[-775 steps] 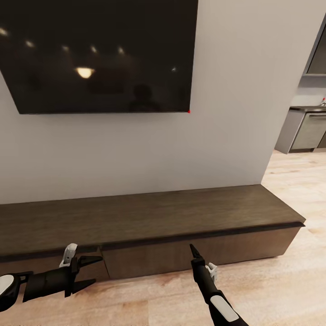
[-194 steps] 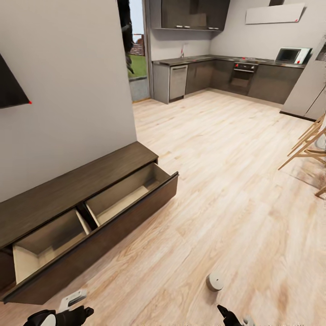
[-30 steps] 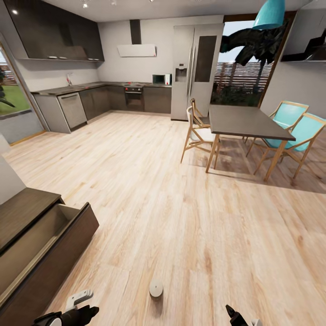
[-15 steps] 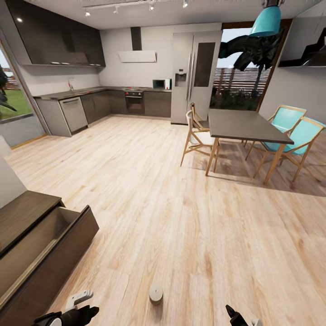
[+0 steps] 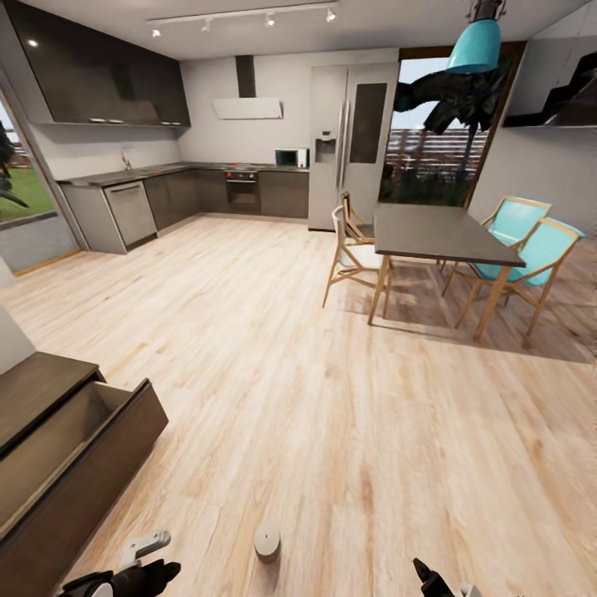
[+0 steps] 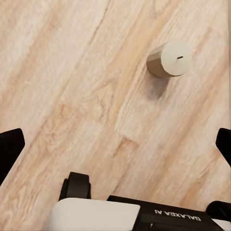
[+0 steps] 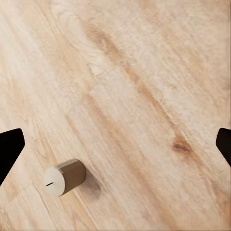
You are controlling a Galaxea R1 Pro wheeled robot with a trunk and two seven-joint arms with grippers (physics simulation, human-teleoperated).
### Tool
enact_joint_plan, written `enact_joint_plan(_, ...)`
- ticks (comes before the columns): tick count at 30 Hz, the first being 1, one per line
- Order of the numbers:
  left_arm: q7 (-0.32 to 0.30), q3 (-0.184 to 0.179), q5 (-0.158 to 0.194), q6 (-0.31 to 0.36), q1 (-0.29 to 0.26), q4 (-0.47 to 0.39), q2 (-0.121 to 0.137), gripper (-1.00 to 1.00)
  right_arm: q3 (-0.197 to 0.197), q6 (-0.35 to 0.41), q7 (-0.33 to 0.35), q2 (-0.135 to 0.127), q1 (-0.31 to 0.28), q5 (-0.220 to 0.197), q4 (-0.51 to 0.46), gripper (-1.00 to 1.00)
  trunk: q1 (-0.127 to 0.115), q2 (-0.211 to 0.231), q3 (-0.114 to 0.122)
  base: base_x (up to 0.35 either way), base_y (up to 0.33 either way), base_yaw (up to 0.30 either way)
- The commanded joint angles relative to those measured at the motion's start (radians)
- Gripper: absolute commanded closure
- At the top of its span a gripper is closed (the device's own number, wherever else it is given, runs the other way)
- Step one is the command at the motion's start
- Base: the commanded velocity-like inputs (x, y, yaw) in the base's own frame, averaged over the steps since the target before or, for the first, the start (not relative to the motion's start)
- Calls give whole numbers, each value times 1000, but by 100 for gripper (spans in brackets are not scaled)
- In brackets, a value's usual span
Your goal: Place each of the two pumpkins and all three candles from the living room inside a cabinet in the living room (use any cabinet), then make sure every cabinet is closed, and position the cauldron so it is next to a table in the living room.
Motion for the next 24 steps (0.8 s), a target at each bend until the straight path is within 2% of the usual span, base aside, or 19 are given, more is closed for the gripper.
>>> enact_joint_plan(1,9,-3,4,2,0,-2,1,-100,7,-3,6,0,-1,-8,3,-100,0,0,0,0,-144,-112)
enact_joint_plan(5,5,-2,-7,2,0,-1,1,-100,7,-3,6,0,-1,-8,3,-100,0,0,3,0,-45,-186)
enact_joint_plan(21,3,-1,-8,2,0,-2,1,-100,8,-3,6,0,-1,-7,2,-100,0,0,17,0,-2,-231)
enact_joint_plan(24,3,-2,-8,2,0,-2,1,-100,11,-3,6,0,-1,-7,2,-100,0,0,18,31,0,-109)
